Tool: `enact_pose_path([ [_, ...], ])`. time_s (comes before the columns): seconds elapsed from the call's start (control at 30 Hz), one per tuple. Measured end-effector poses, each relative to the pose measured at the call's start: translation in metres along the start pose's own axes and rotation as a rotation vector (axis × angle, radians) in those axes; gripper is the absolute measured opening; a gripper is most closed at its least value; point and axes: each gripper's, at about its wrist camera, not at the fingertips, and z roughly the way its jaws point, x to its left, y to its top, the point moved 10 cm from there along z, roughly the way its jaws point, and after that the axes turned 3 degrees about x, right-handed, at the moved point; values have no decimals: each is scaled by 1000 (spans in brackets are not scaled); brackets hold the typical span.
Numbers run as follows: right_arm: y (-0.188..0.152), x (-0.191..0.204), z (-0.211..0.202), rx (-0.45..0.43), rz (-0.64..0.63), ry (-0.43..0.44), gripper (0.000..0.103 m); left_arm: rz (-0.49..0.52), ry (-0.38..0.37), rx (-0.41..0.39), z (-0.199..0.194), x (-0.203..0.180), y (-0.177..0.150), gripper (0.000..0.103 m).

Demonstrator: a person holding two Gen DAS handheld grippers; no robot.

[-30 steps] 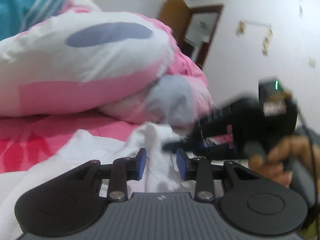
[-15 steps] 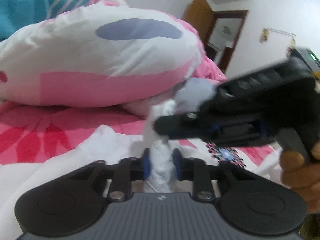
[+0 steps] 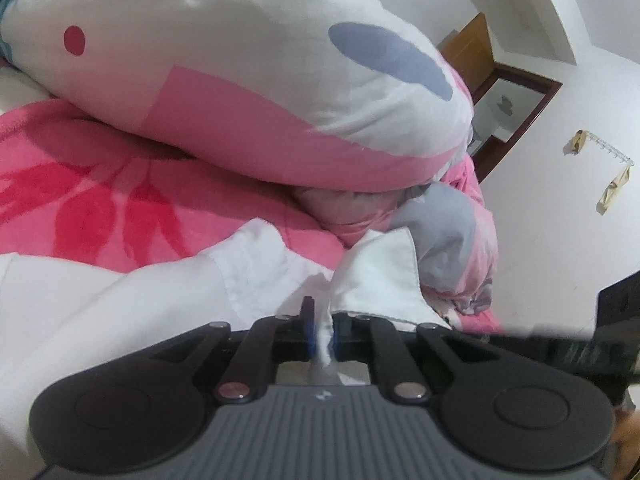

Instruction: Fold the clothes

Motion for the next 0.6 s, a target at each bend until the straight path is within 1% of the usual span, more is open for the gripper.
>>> enact_pose_path([
  [0.03, -4, 1, 4, 15, -36, -36, 42, -3, -3, -10, 0, 0, 2, 10],
  [0.07, -8, 1, 9, 31, -71, -72, 29, -7, -7, -20, -1, -1, 4, 10],
  [0.1, -11, 0, 11, 42, -88, -99, 2, -17, -9, -27, -1, 0, 5, 10],
  [0.13, -12, -2, 11, 49, -83, -118, 1, -28, -12, -33, -2, 1, 7, 10],
  [0.2, -16, -9, 11, 61, -71, -150, 0, -71, -26, -29, -1, 6, 8, 9],
  [0.3, -23, -21, 11, 78, -35, -178, 1, -161, -58, 3, 4, 14, 4, 4],
  [0.33, -23, -24, 10, 72, -17, -168, 3, -183, -64, 12, 5, 16, 2, 3],
  [0.4, -20, -29, 5, 53, 30, -139, 3, -188, -71, 12, 5, 15, 2, 3],
  [0.47, -8, -33, -11, -9, 133, -56, 7, -177, -83, 7, 5, 12, 3, 3],
  [0.5, 0, -34, -18, -43, 190, -3, 14, -164, -89, 5, 5, 9, 3, 3],
  [0.53, 8, -35, -23, -69, 248, 50, 27, -146, -95, 5, 6, 5, 2, 3],
  [0.57, 16, -36, -27, -87, 308, 101, 33, -123, -102, 9, 6, 1, 1, 3],
  [0.6, 23, -37, -27, -94, 369, 148, 45, -100, -104, 15, 7, -3, -1, 3],
])
